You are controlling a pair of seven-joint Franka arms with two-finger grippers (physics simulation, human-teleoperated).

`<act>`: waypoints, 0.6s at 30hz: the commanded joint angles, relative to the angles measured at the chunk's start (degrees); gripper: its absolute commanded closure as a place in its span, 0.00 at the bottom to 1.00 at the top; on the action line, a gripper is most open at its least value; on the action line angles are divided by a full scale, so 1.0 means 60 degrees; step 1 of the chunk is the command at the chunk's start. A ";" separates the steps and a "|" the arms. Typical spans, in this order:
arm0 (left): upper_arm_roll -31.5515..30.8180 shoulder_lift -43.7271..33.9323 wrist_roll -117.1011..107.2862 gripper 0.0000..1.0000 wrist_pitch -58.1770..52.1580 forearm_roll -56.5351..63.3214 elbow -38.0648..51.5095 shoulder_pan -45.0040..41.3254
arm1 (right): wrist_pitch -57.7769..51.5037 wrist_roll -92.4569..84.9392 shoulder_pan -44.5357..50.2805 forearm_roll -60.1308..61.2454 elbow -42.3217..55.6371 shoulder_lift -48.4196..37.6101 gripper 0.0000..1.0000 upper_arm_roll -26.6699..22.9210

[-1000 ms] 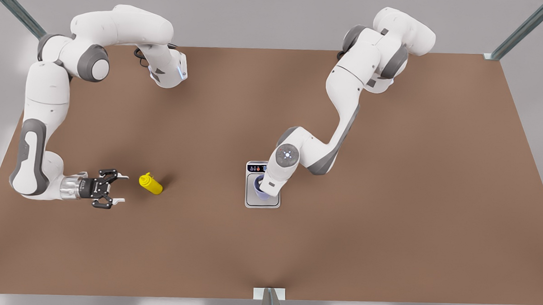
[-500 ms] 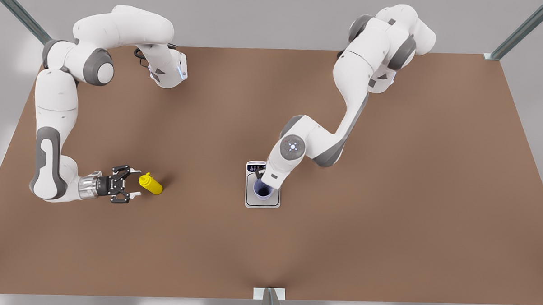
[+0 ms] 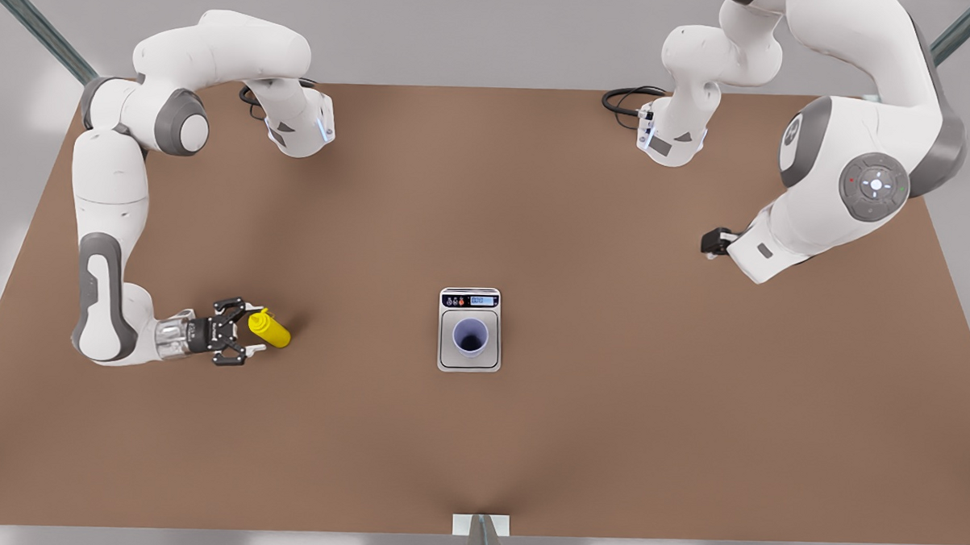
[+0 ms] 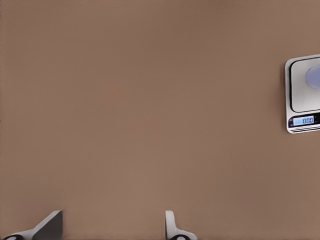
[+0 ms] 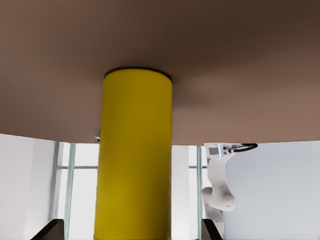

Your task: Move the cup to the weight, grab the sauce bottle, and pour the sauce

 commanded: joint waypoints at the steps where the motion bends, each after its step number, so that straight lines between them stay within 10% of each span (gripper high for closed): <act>1: -0.0018 0.0046 -0.0026 0.00 -0.0010 0.0156 0.0012 -0.0028 | 0.0061 0.0000 -0.0003 -0.0001 -0.0014 0.0002 0.00 0.0015; 4: -0.0032 -0.0026 0.0003 0.00 -0.0024 0.0156 0.0158 -0.0028 | 0.0296 -0.0396 0.0070 -0.0059 -0.0278 0.0017 0.06 0.0088; 15: -0.0032 -0.0071 0.0018 0.00 -0.0229 0.0170 0.0305 -0.0057 | 0.0618 -0.0850 0.0188 -0.0631 -0.0439 -0.0012 0.79 0.0337; 18: -0.0047 -0.0085 -0.0011 0.00 -0.0230 0.0170 0.0305 -0.0072 | 0.0618 -0.0791 0.0187 -0.0631 -0.0381 -0.0042 0.79 0.0337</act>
